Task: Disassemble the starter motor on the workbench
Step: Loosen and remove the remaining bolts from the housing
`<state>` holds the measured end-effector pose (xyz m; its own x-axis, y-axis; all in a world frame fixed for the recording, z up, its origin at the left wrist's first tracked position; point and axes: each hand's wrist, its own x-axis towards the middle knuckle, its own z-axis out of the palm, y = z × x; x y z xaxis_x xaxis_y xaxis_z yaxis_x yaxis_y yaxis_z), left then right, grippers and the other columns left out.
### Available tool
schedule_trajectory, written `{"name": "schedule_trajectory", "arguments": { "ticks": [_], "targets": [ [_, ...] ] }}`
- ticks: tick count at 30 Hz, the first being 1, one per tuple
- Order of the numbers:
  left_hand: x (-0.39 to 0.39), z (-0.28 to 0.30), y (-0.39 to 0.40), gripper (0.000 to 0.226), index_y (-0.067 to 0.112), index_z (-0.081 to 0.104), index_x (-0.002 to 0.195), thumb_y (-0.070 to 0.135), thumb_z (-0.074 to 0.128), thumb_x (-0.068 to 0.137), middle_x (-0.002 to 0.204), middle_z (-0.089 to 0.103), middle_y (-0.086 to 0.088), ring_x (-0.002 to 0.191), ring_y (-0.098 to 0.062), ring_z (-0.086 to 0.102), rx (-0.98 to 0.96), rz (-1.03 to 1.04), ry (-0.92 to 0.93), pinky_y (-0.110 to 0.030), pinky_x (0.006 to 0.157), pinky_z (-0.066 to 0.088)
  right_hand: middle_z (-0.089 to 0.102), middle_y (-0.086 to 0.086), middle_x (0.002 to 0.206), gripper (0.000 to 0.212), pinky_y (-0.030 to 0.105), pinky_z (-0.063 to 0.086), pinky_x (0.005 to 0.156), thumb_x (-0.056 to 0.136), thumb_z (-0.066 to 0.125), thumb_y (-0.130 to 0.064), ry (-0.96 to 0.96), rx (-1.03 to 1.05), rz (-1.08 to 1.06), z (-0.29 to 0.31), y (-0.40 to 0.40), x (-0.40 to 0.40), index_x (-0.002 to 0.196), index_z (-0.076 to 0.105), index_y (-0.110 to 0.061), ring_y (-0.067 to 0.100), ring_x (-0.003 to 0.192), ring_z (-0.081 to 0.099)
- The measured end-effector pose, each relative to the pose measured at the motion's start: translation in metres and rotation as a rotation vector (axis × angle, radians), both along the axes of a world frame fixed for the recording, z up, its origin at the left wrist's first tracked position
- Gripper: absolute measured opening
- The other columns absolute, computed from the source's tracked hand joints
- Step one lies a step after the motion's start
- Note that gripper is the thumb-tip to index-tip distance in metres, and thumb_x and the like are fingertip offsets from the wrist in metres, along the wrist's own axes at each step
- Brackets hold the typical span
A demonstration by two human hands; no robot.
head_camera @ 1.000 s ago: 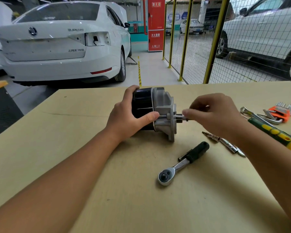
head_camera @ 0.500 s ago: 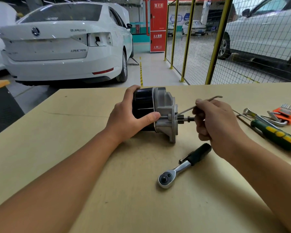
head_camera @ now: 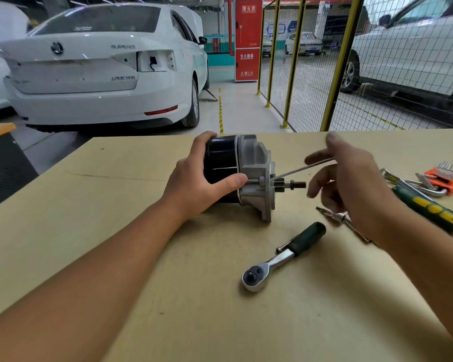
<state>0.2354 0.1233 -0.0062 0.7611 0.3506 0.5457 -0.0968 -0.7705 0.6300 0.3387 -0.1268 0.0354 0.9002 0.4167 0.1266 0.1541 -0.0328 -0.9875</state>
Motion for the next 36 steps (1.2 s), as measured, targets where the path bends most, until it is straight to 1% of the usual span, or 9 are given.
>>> {"name": "schedule_trajectory", "arguments": {
  "ticks": [3,6,12,16,19,23,27,32,36],
  "targets": [
    [0.000,0.001,0.000,0.097,0.047,0.033,0.142,0.091,0.067,0.063,0.114,0.066,0.021,0.105,-0.012,0.067,0.000,-0.003,0.003,-0.045,0.092,0.057,0.056,0.020,0.061,0.052,0.025,0.023,0.041,0.103,0.039,-0.040,0.295,0.115,0.231,0.011,-0.012,0.007,0.107,0.071,0.000,0.019,0.036,0.030],
    [0.000,0.001,0.001,0.097,0.047,0.033,0.143,0.091,0.066,0.063,0.114,0.065,0.023,0.104,-0.007,0.067,0.008,-0.006,0.005,-0.044,0.090,0.059,0.052,0.017,0.064,0.032,0.024,0.030,0.041,0.095,0.051,-0.021,0.335,0.182,0.479,0.014,-0.023,0.014,0.117,0.066,-0.004,0.014,0.038,0.031],
    [0.000,0.001,0.001,0.096,0.048,0.033,0.142,0.091,0.067,0.063,0.114,0.065,0.024,0.104,-0.005,0.067,0.000,-0.007,0.003,-0.044,0.090,0.059,0.058,0.017,0.068,0.028,0.028,0.033,0.045,0.105,0.044,-0.015,-0.039,0.013,0.428,0.013,-0.024,0.016,0.105,0.072,-0.012,0.020,0.048,0.039],
    [-0.001,0.001,0.001,0.096,0.047,0.033,0.143,0.091,0.066,0.064,0.115,0.064,0.023,0.105,-0.006,0.067,0.007,-0.011,0.010,-0.044,0.091,0.059,0.062,0.004,0.056,0.036,0.022,0.038,0.045,0.105,0.047,-0.031,-0.369,-0.457,0.286,0.015,-0.027,0.018,0.083,0.073,-0.018,0.010,0.045,0.048],
    [-0.001,0.001,0.001,0.096,0.046,0.033,0.143,0.090,0.066,0.064,0.115,0.065,0.021,0.104,-0.005,0.067,0.009,-0.011,0.011,-0.042,0.090,0.059,0.058,-0.001,0.051,0.037,0.016,0.036,0.043,0.103,0.052,-0.032,-0.409,-0.669,0.320,0.008,-0.026,0.019,0.075,0.070,-0.016,0.005,0.043,0.047],
    [0.000,0.001,0.003,0.096,0.046,0.035,0.143,0.089,0.068,0.064,0.114,0.067,0.019,0.101,-0.002,0.068,0.003,-0.012,0.002,-0.037,0.090,0.059,0.051,-0.003,0.052,0.029,0.020,0.034,0.041,0.101,0.059,-0.029,-0.346,-0.548,0.320,0.002,-0.025,0.024,0.078,0.074,-0.018,0.011,0.045,0.040],
    [0.000,0.001,0.003,0.095,0.046,0.035,0.142,0.088,0.068,0.064,0.114,0.067,0.019,0.101,-0.002,0.067,0.003,-0.018,-0.004,-0.035,0.089,0.059,0.048,0.004,0.063,0.030,0.023,0.033,0.044,0.101,0.058,-0.023,0.042,-0.327,0.353,0.006,-0.029,0.026,0.086,0.077,-0.006,0.013,0.050,0.034],
    [-0.001,0.001,0.003,0.094,0.046,0.034,0.143,0.087,0.069,0.066,0.115,0.065,0.020,0.102,-0.001,0.066,0.007,-0.029,0.001,-0.034,0.088,0.059,0.063,0.021,0.084,0.029,0.029,0.041,0.054,0.090,0.048,0.005,0.277,-0.126,0.457,0.020,-0.039,0.032,0.098,0.075,0.007,0.016,0.058,0.047],
    [0.000,0.000,0.003,0.095,0.047,0.033,0.143,0.088,0.069,0.066,0.116,0.064,0.020,0.102,0.001,0.066,0.007,-0.033,0.000,-0.028,0.086,0.057,0.068,0.029,0.107,0.038,0.028,0.056,0.060,0.085,0.052,0.003,0.323,-0.010,0.634,0.019,-0.046,0.036,0.118,0.070,0.003,0.018,0.066,0.061]
  ]
}}
